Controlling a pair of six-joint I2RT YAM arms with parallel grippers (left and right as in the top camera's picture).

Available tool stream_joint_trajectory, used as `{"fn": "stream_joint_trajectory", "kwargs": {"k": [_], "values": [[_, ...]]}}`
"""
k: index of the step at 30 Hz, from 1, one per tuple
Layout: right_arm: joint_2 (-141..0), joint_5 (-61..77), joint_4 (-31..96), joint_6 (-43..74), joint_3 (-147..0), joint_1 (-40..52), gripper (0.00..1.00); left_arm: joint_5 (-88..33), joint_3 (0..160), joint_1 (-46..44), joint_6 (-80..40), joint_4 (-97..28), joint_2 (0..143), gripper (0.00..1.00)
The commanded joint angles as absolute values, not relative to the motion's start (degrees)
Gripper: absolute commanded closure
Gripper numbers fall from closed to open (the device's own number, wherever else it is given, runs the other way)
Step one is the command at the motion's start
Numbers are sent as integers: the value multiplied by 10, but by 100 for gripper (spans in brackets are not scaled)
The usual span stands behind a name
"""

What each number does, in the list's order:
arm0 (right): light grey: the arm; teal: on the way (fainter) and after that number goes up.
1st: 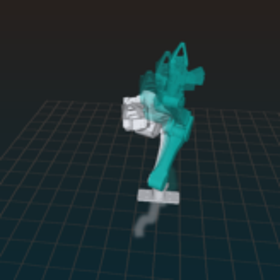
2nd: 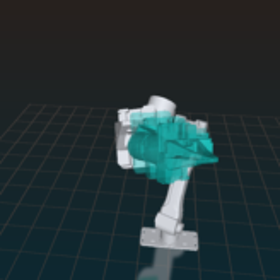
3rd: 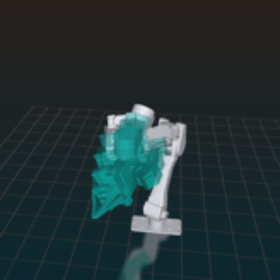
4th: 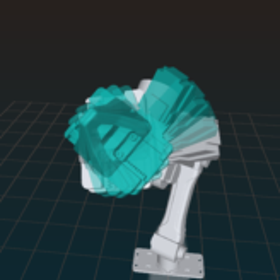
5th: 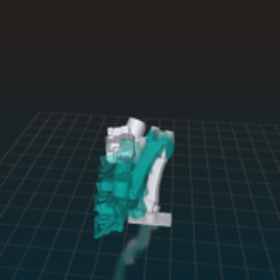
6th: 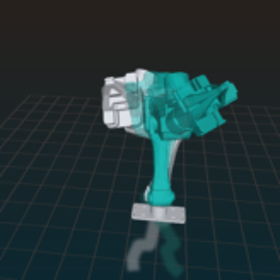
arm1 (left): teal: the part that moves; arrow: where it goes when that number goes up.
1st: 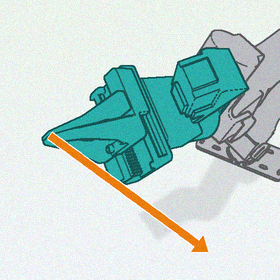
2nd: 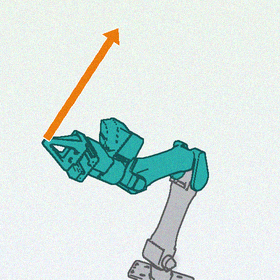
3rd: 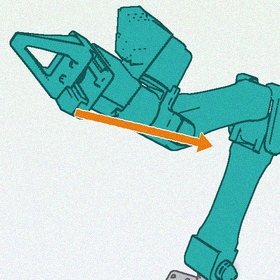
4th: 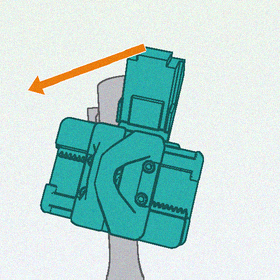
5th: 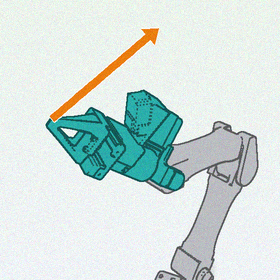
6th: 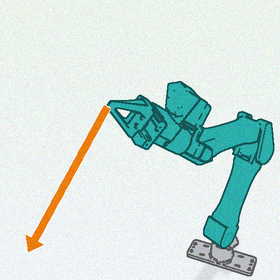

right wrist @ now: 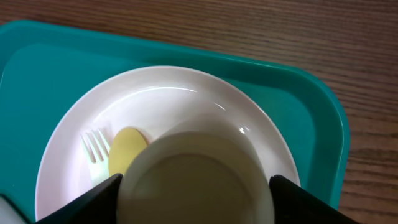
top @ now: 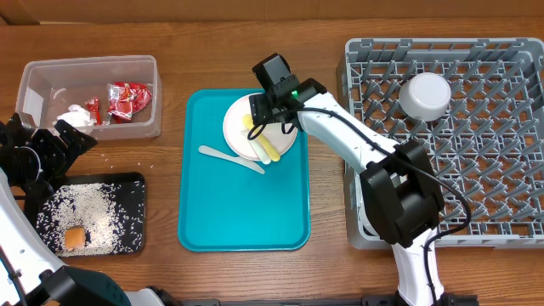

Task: Sort waste into correct bins and load items into the dishwasher rack
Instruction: 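Lift the white cup off the plate with the right gripper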

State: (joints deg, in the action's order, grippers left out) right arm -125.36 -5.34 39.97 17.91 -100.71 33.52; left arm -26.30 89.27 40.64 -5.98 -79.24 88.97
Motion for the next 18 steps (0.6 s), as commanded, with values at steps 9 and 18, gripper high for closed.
{"fn": "stream_joint_trajectory", "kwargs": {"k": [9, 18], "values": [[-1266, -55, 395, 180, -1010, 337, 37, -261, 894, 408, -64, -792, 889, 0], [-1251, -69, 399, 180, -1014, 337, 38, -261, 894, 408, -64, -792, 889, 0]]}}
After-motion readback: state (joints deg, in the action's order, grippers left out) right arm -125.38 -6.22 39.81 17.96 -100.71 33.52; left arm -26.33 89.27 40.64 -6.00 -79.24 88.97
